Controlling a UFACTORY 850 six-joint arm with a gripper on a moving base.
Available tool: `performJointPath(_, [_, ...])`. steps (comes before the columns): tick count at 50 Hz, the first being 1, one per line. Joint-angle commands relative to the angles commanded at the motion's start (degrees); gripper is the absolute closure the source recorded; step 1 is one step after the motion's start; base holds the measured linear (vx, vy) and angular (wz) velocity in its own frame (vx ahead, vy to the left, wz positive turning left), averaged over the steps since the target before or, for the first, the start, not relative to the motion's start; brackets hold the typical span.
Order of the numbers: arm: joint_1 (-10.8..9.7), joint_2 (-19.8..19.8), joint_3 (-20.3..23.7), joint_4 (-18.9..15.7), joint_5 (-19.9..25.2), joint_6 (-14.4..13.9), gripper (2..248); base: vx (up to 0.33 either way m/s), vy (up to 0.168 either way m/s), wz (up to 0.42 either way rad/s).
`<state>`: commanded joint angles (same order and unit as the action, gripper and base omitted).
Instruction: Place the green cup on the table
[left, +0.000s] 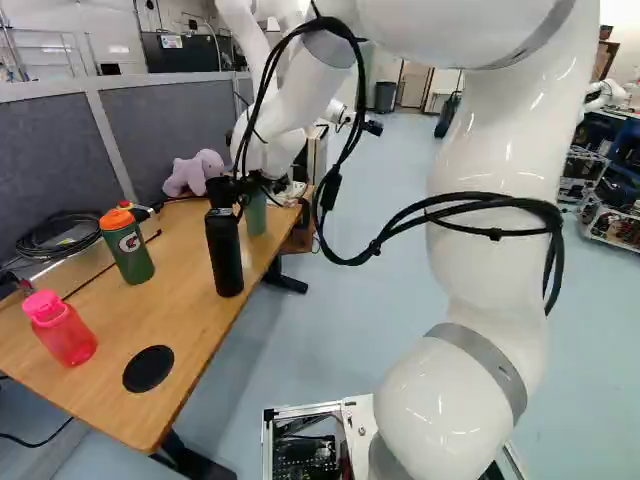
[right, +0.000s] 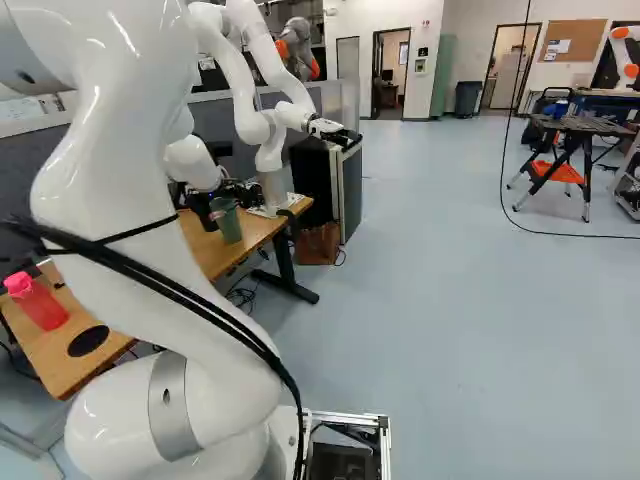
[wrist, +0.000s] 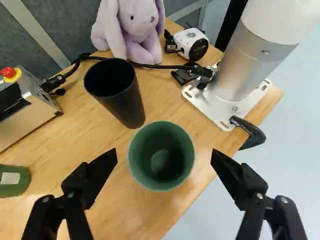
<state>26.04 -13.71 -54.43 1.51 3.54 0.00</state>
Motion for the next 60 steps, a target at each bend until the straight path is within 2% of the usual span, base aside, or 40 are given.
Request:
performJointPath(30, [-1.71, 10.18, 9.70, 0.00, 0.00, 0.00, 3, 0.000, 0.000, 0.000])
performJointPath(60, [-6.33, 16.34, 16.01, 0.00, 0.00, 0.00, 3, 0.000, 0.000, 0.000])
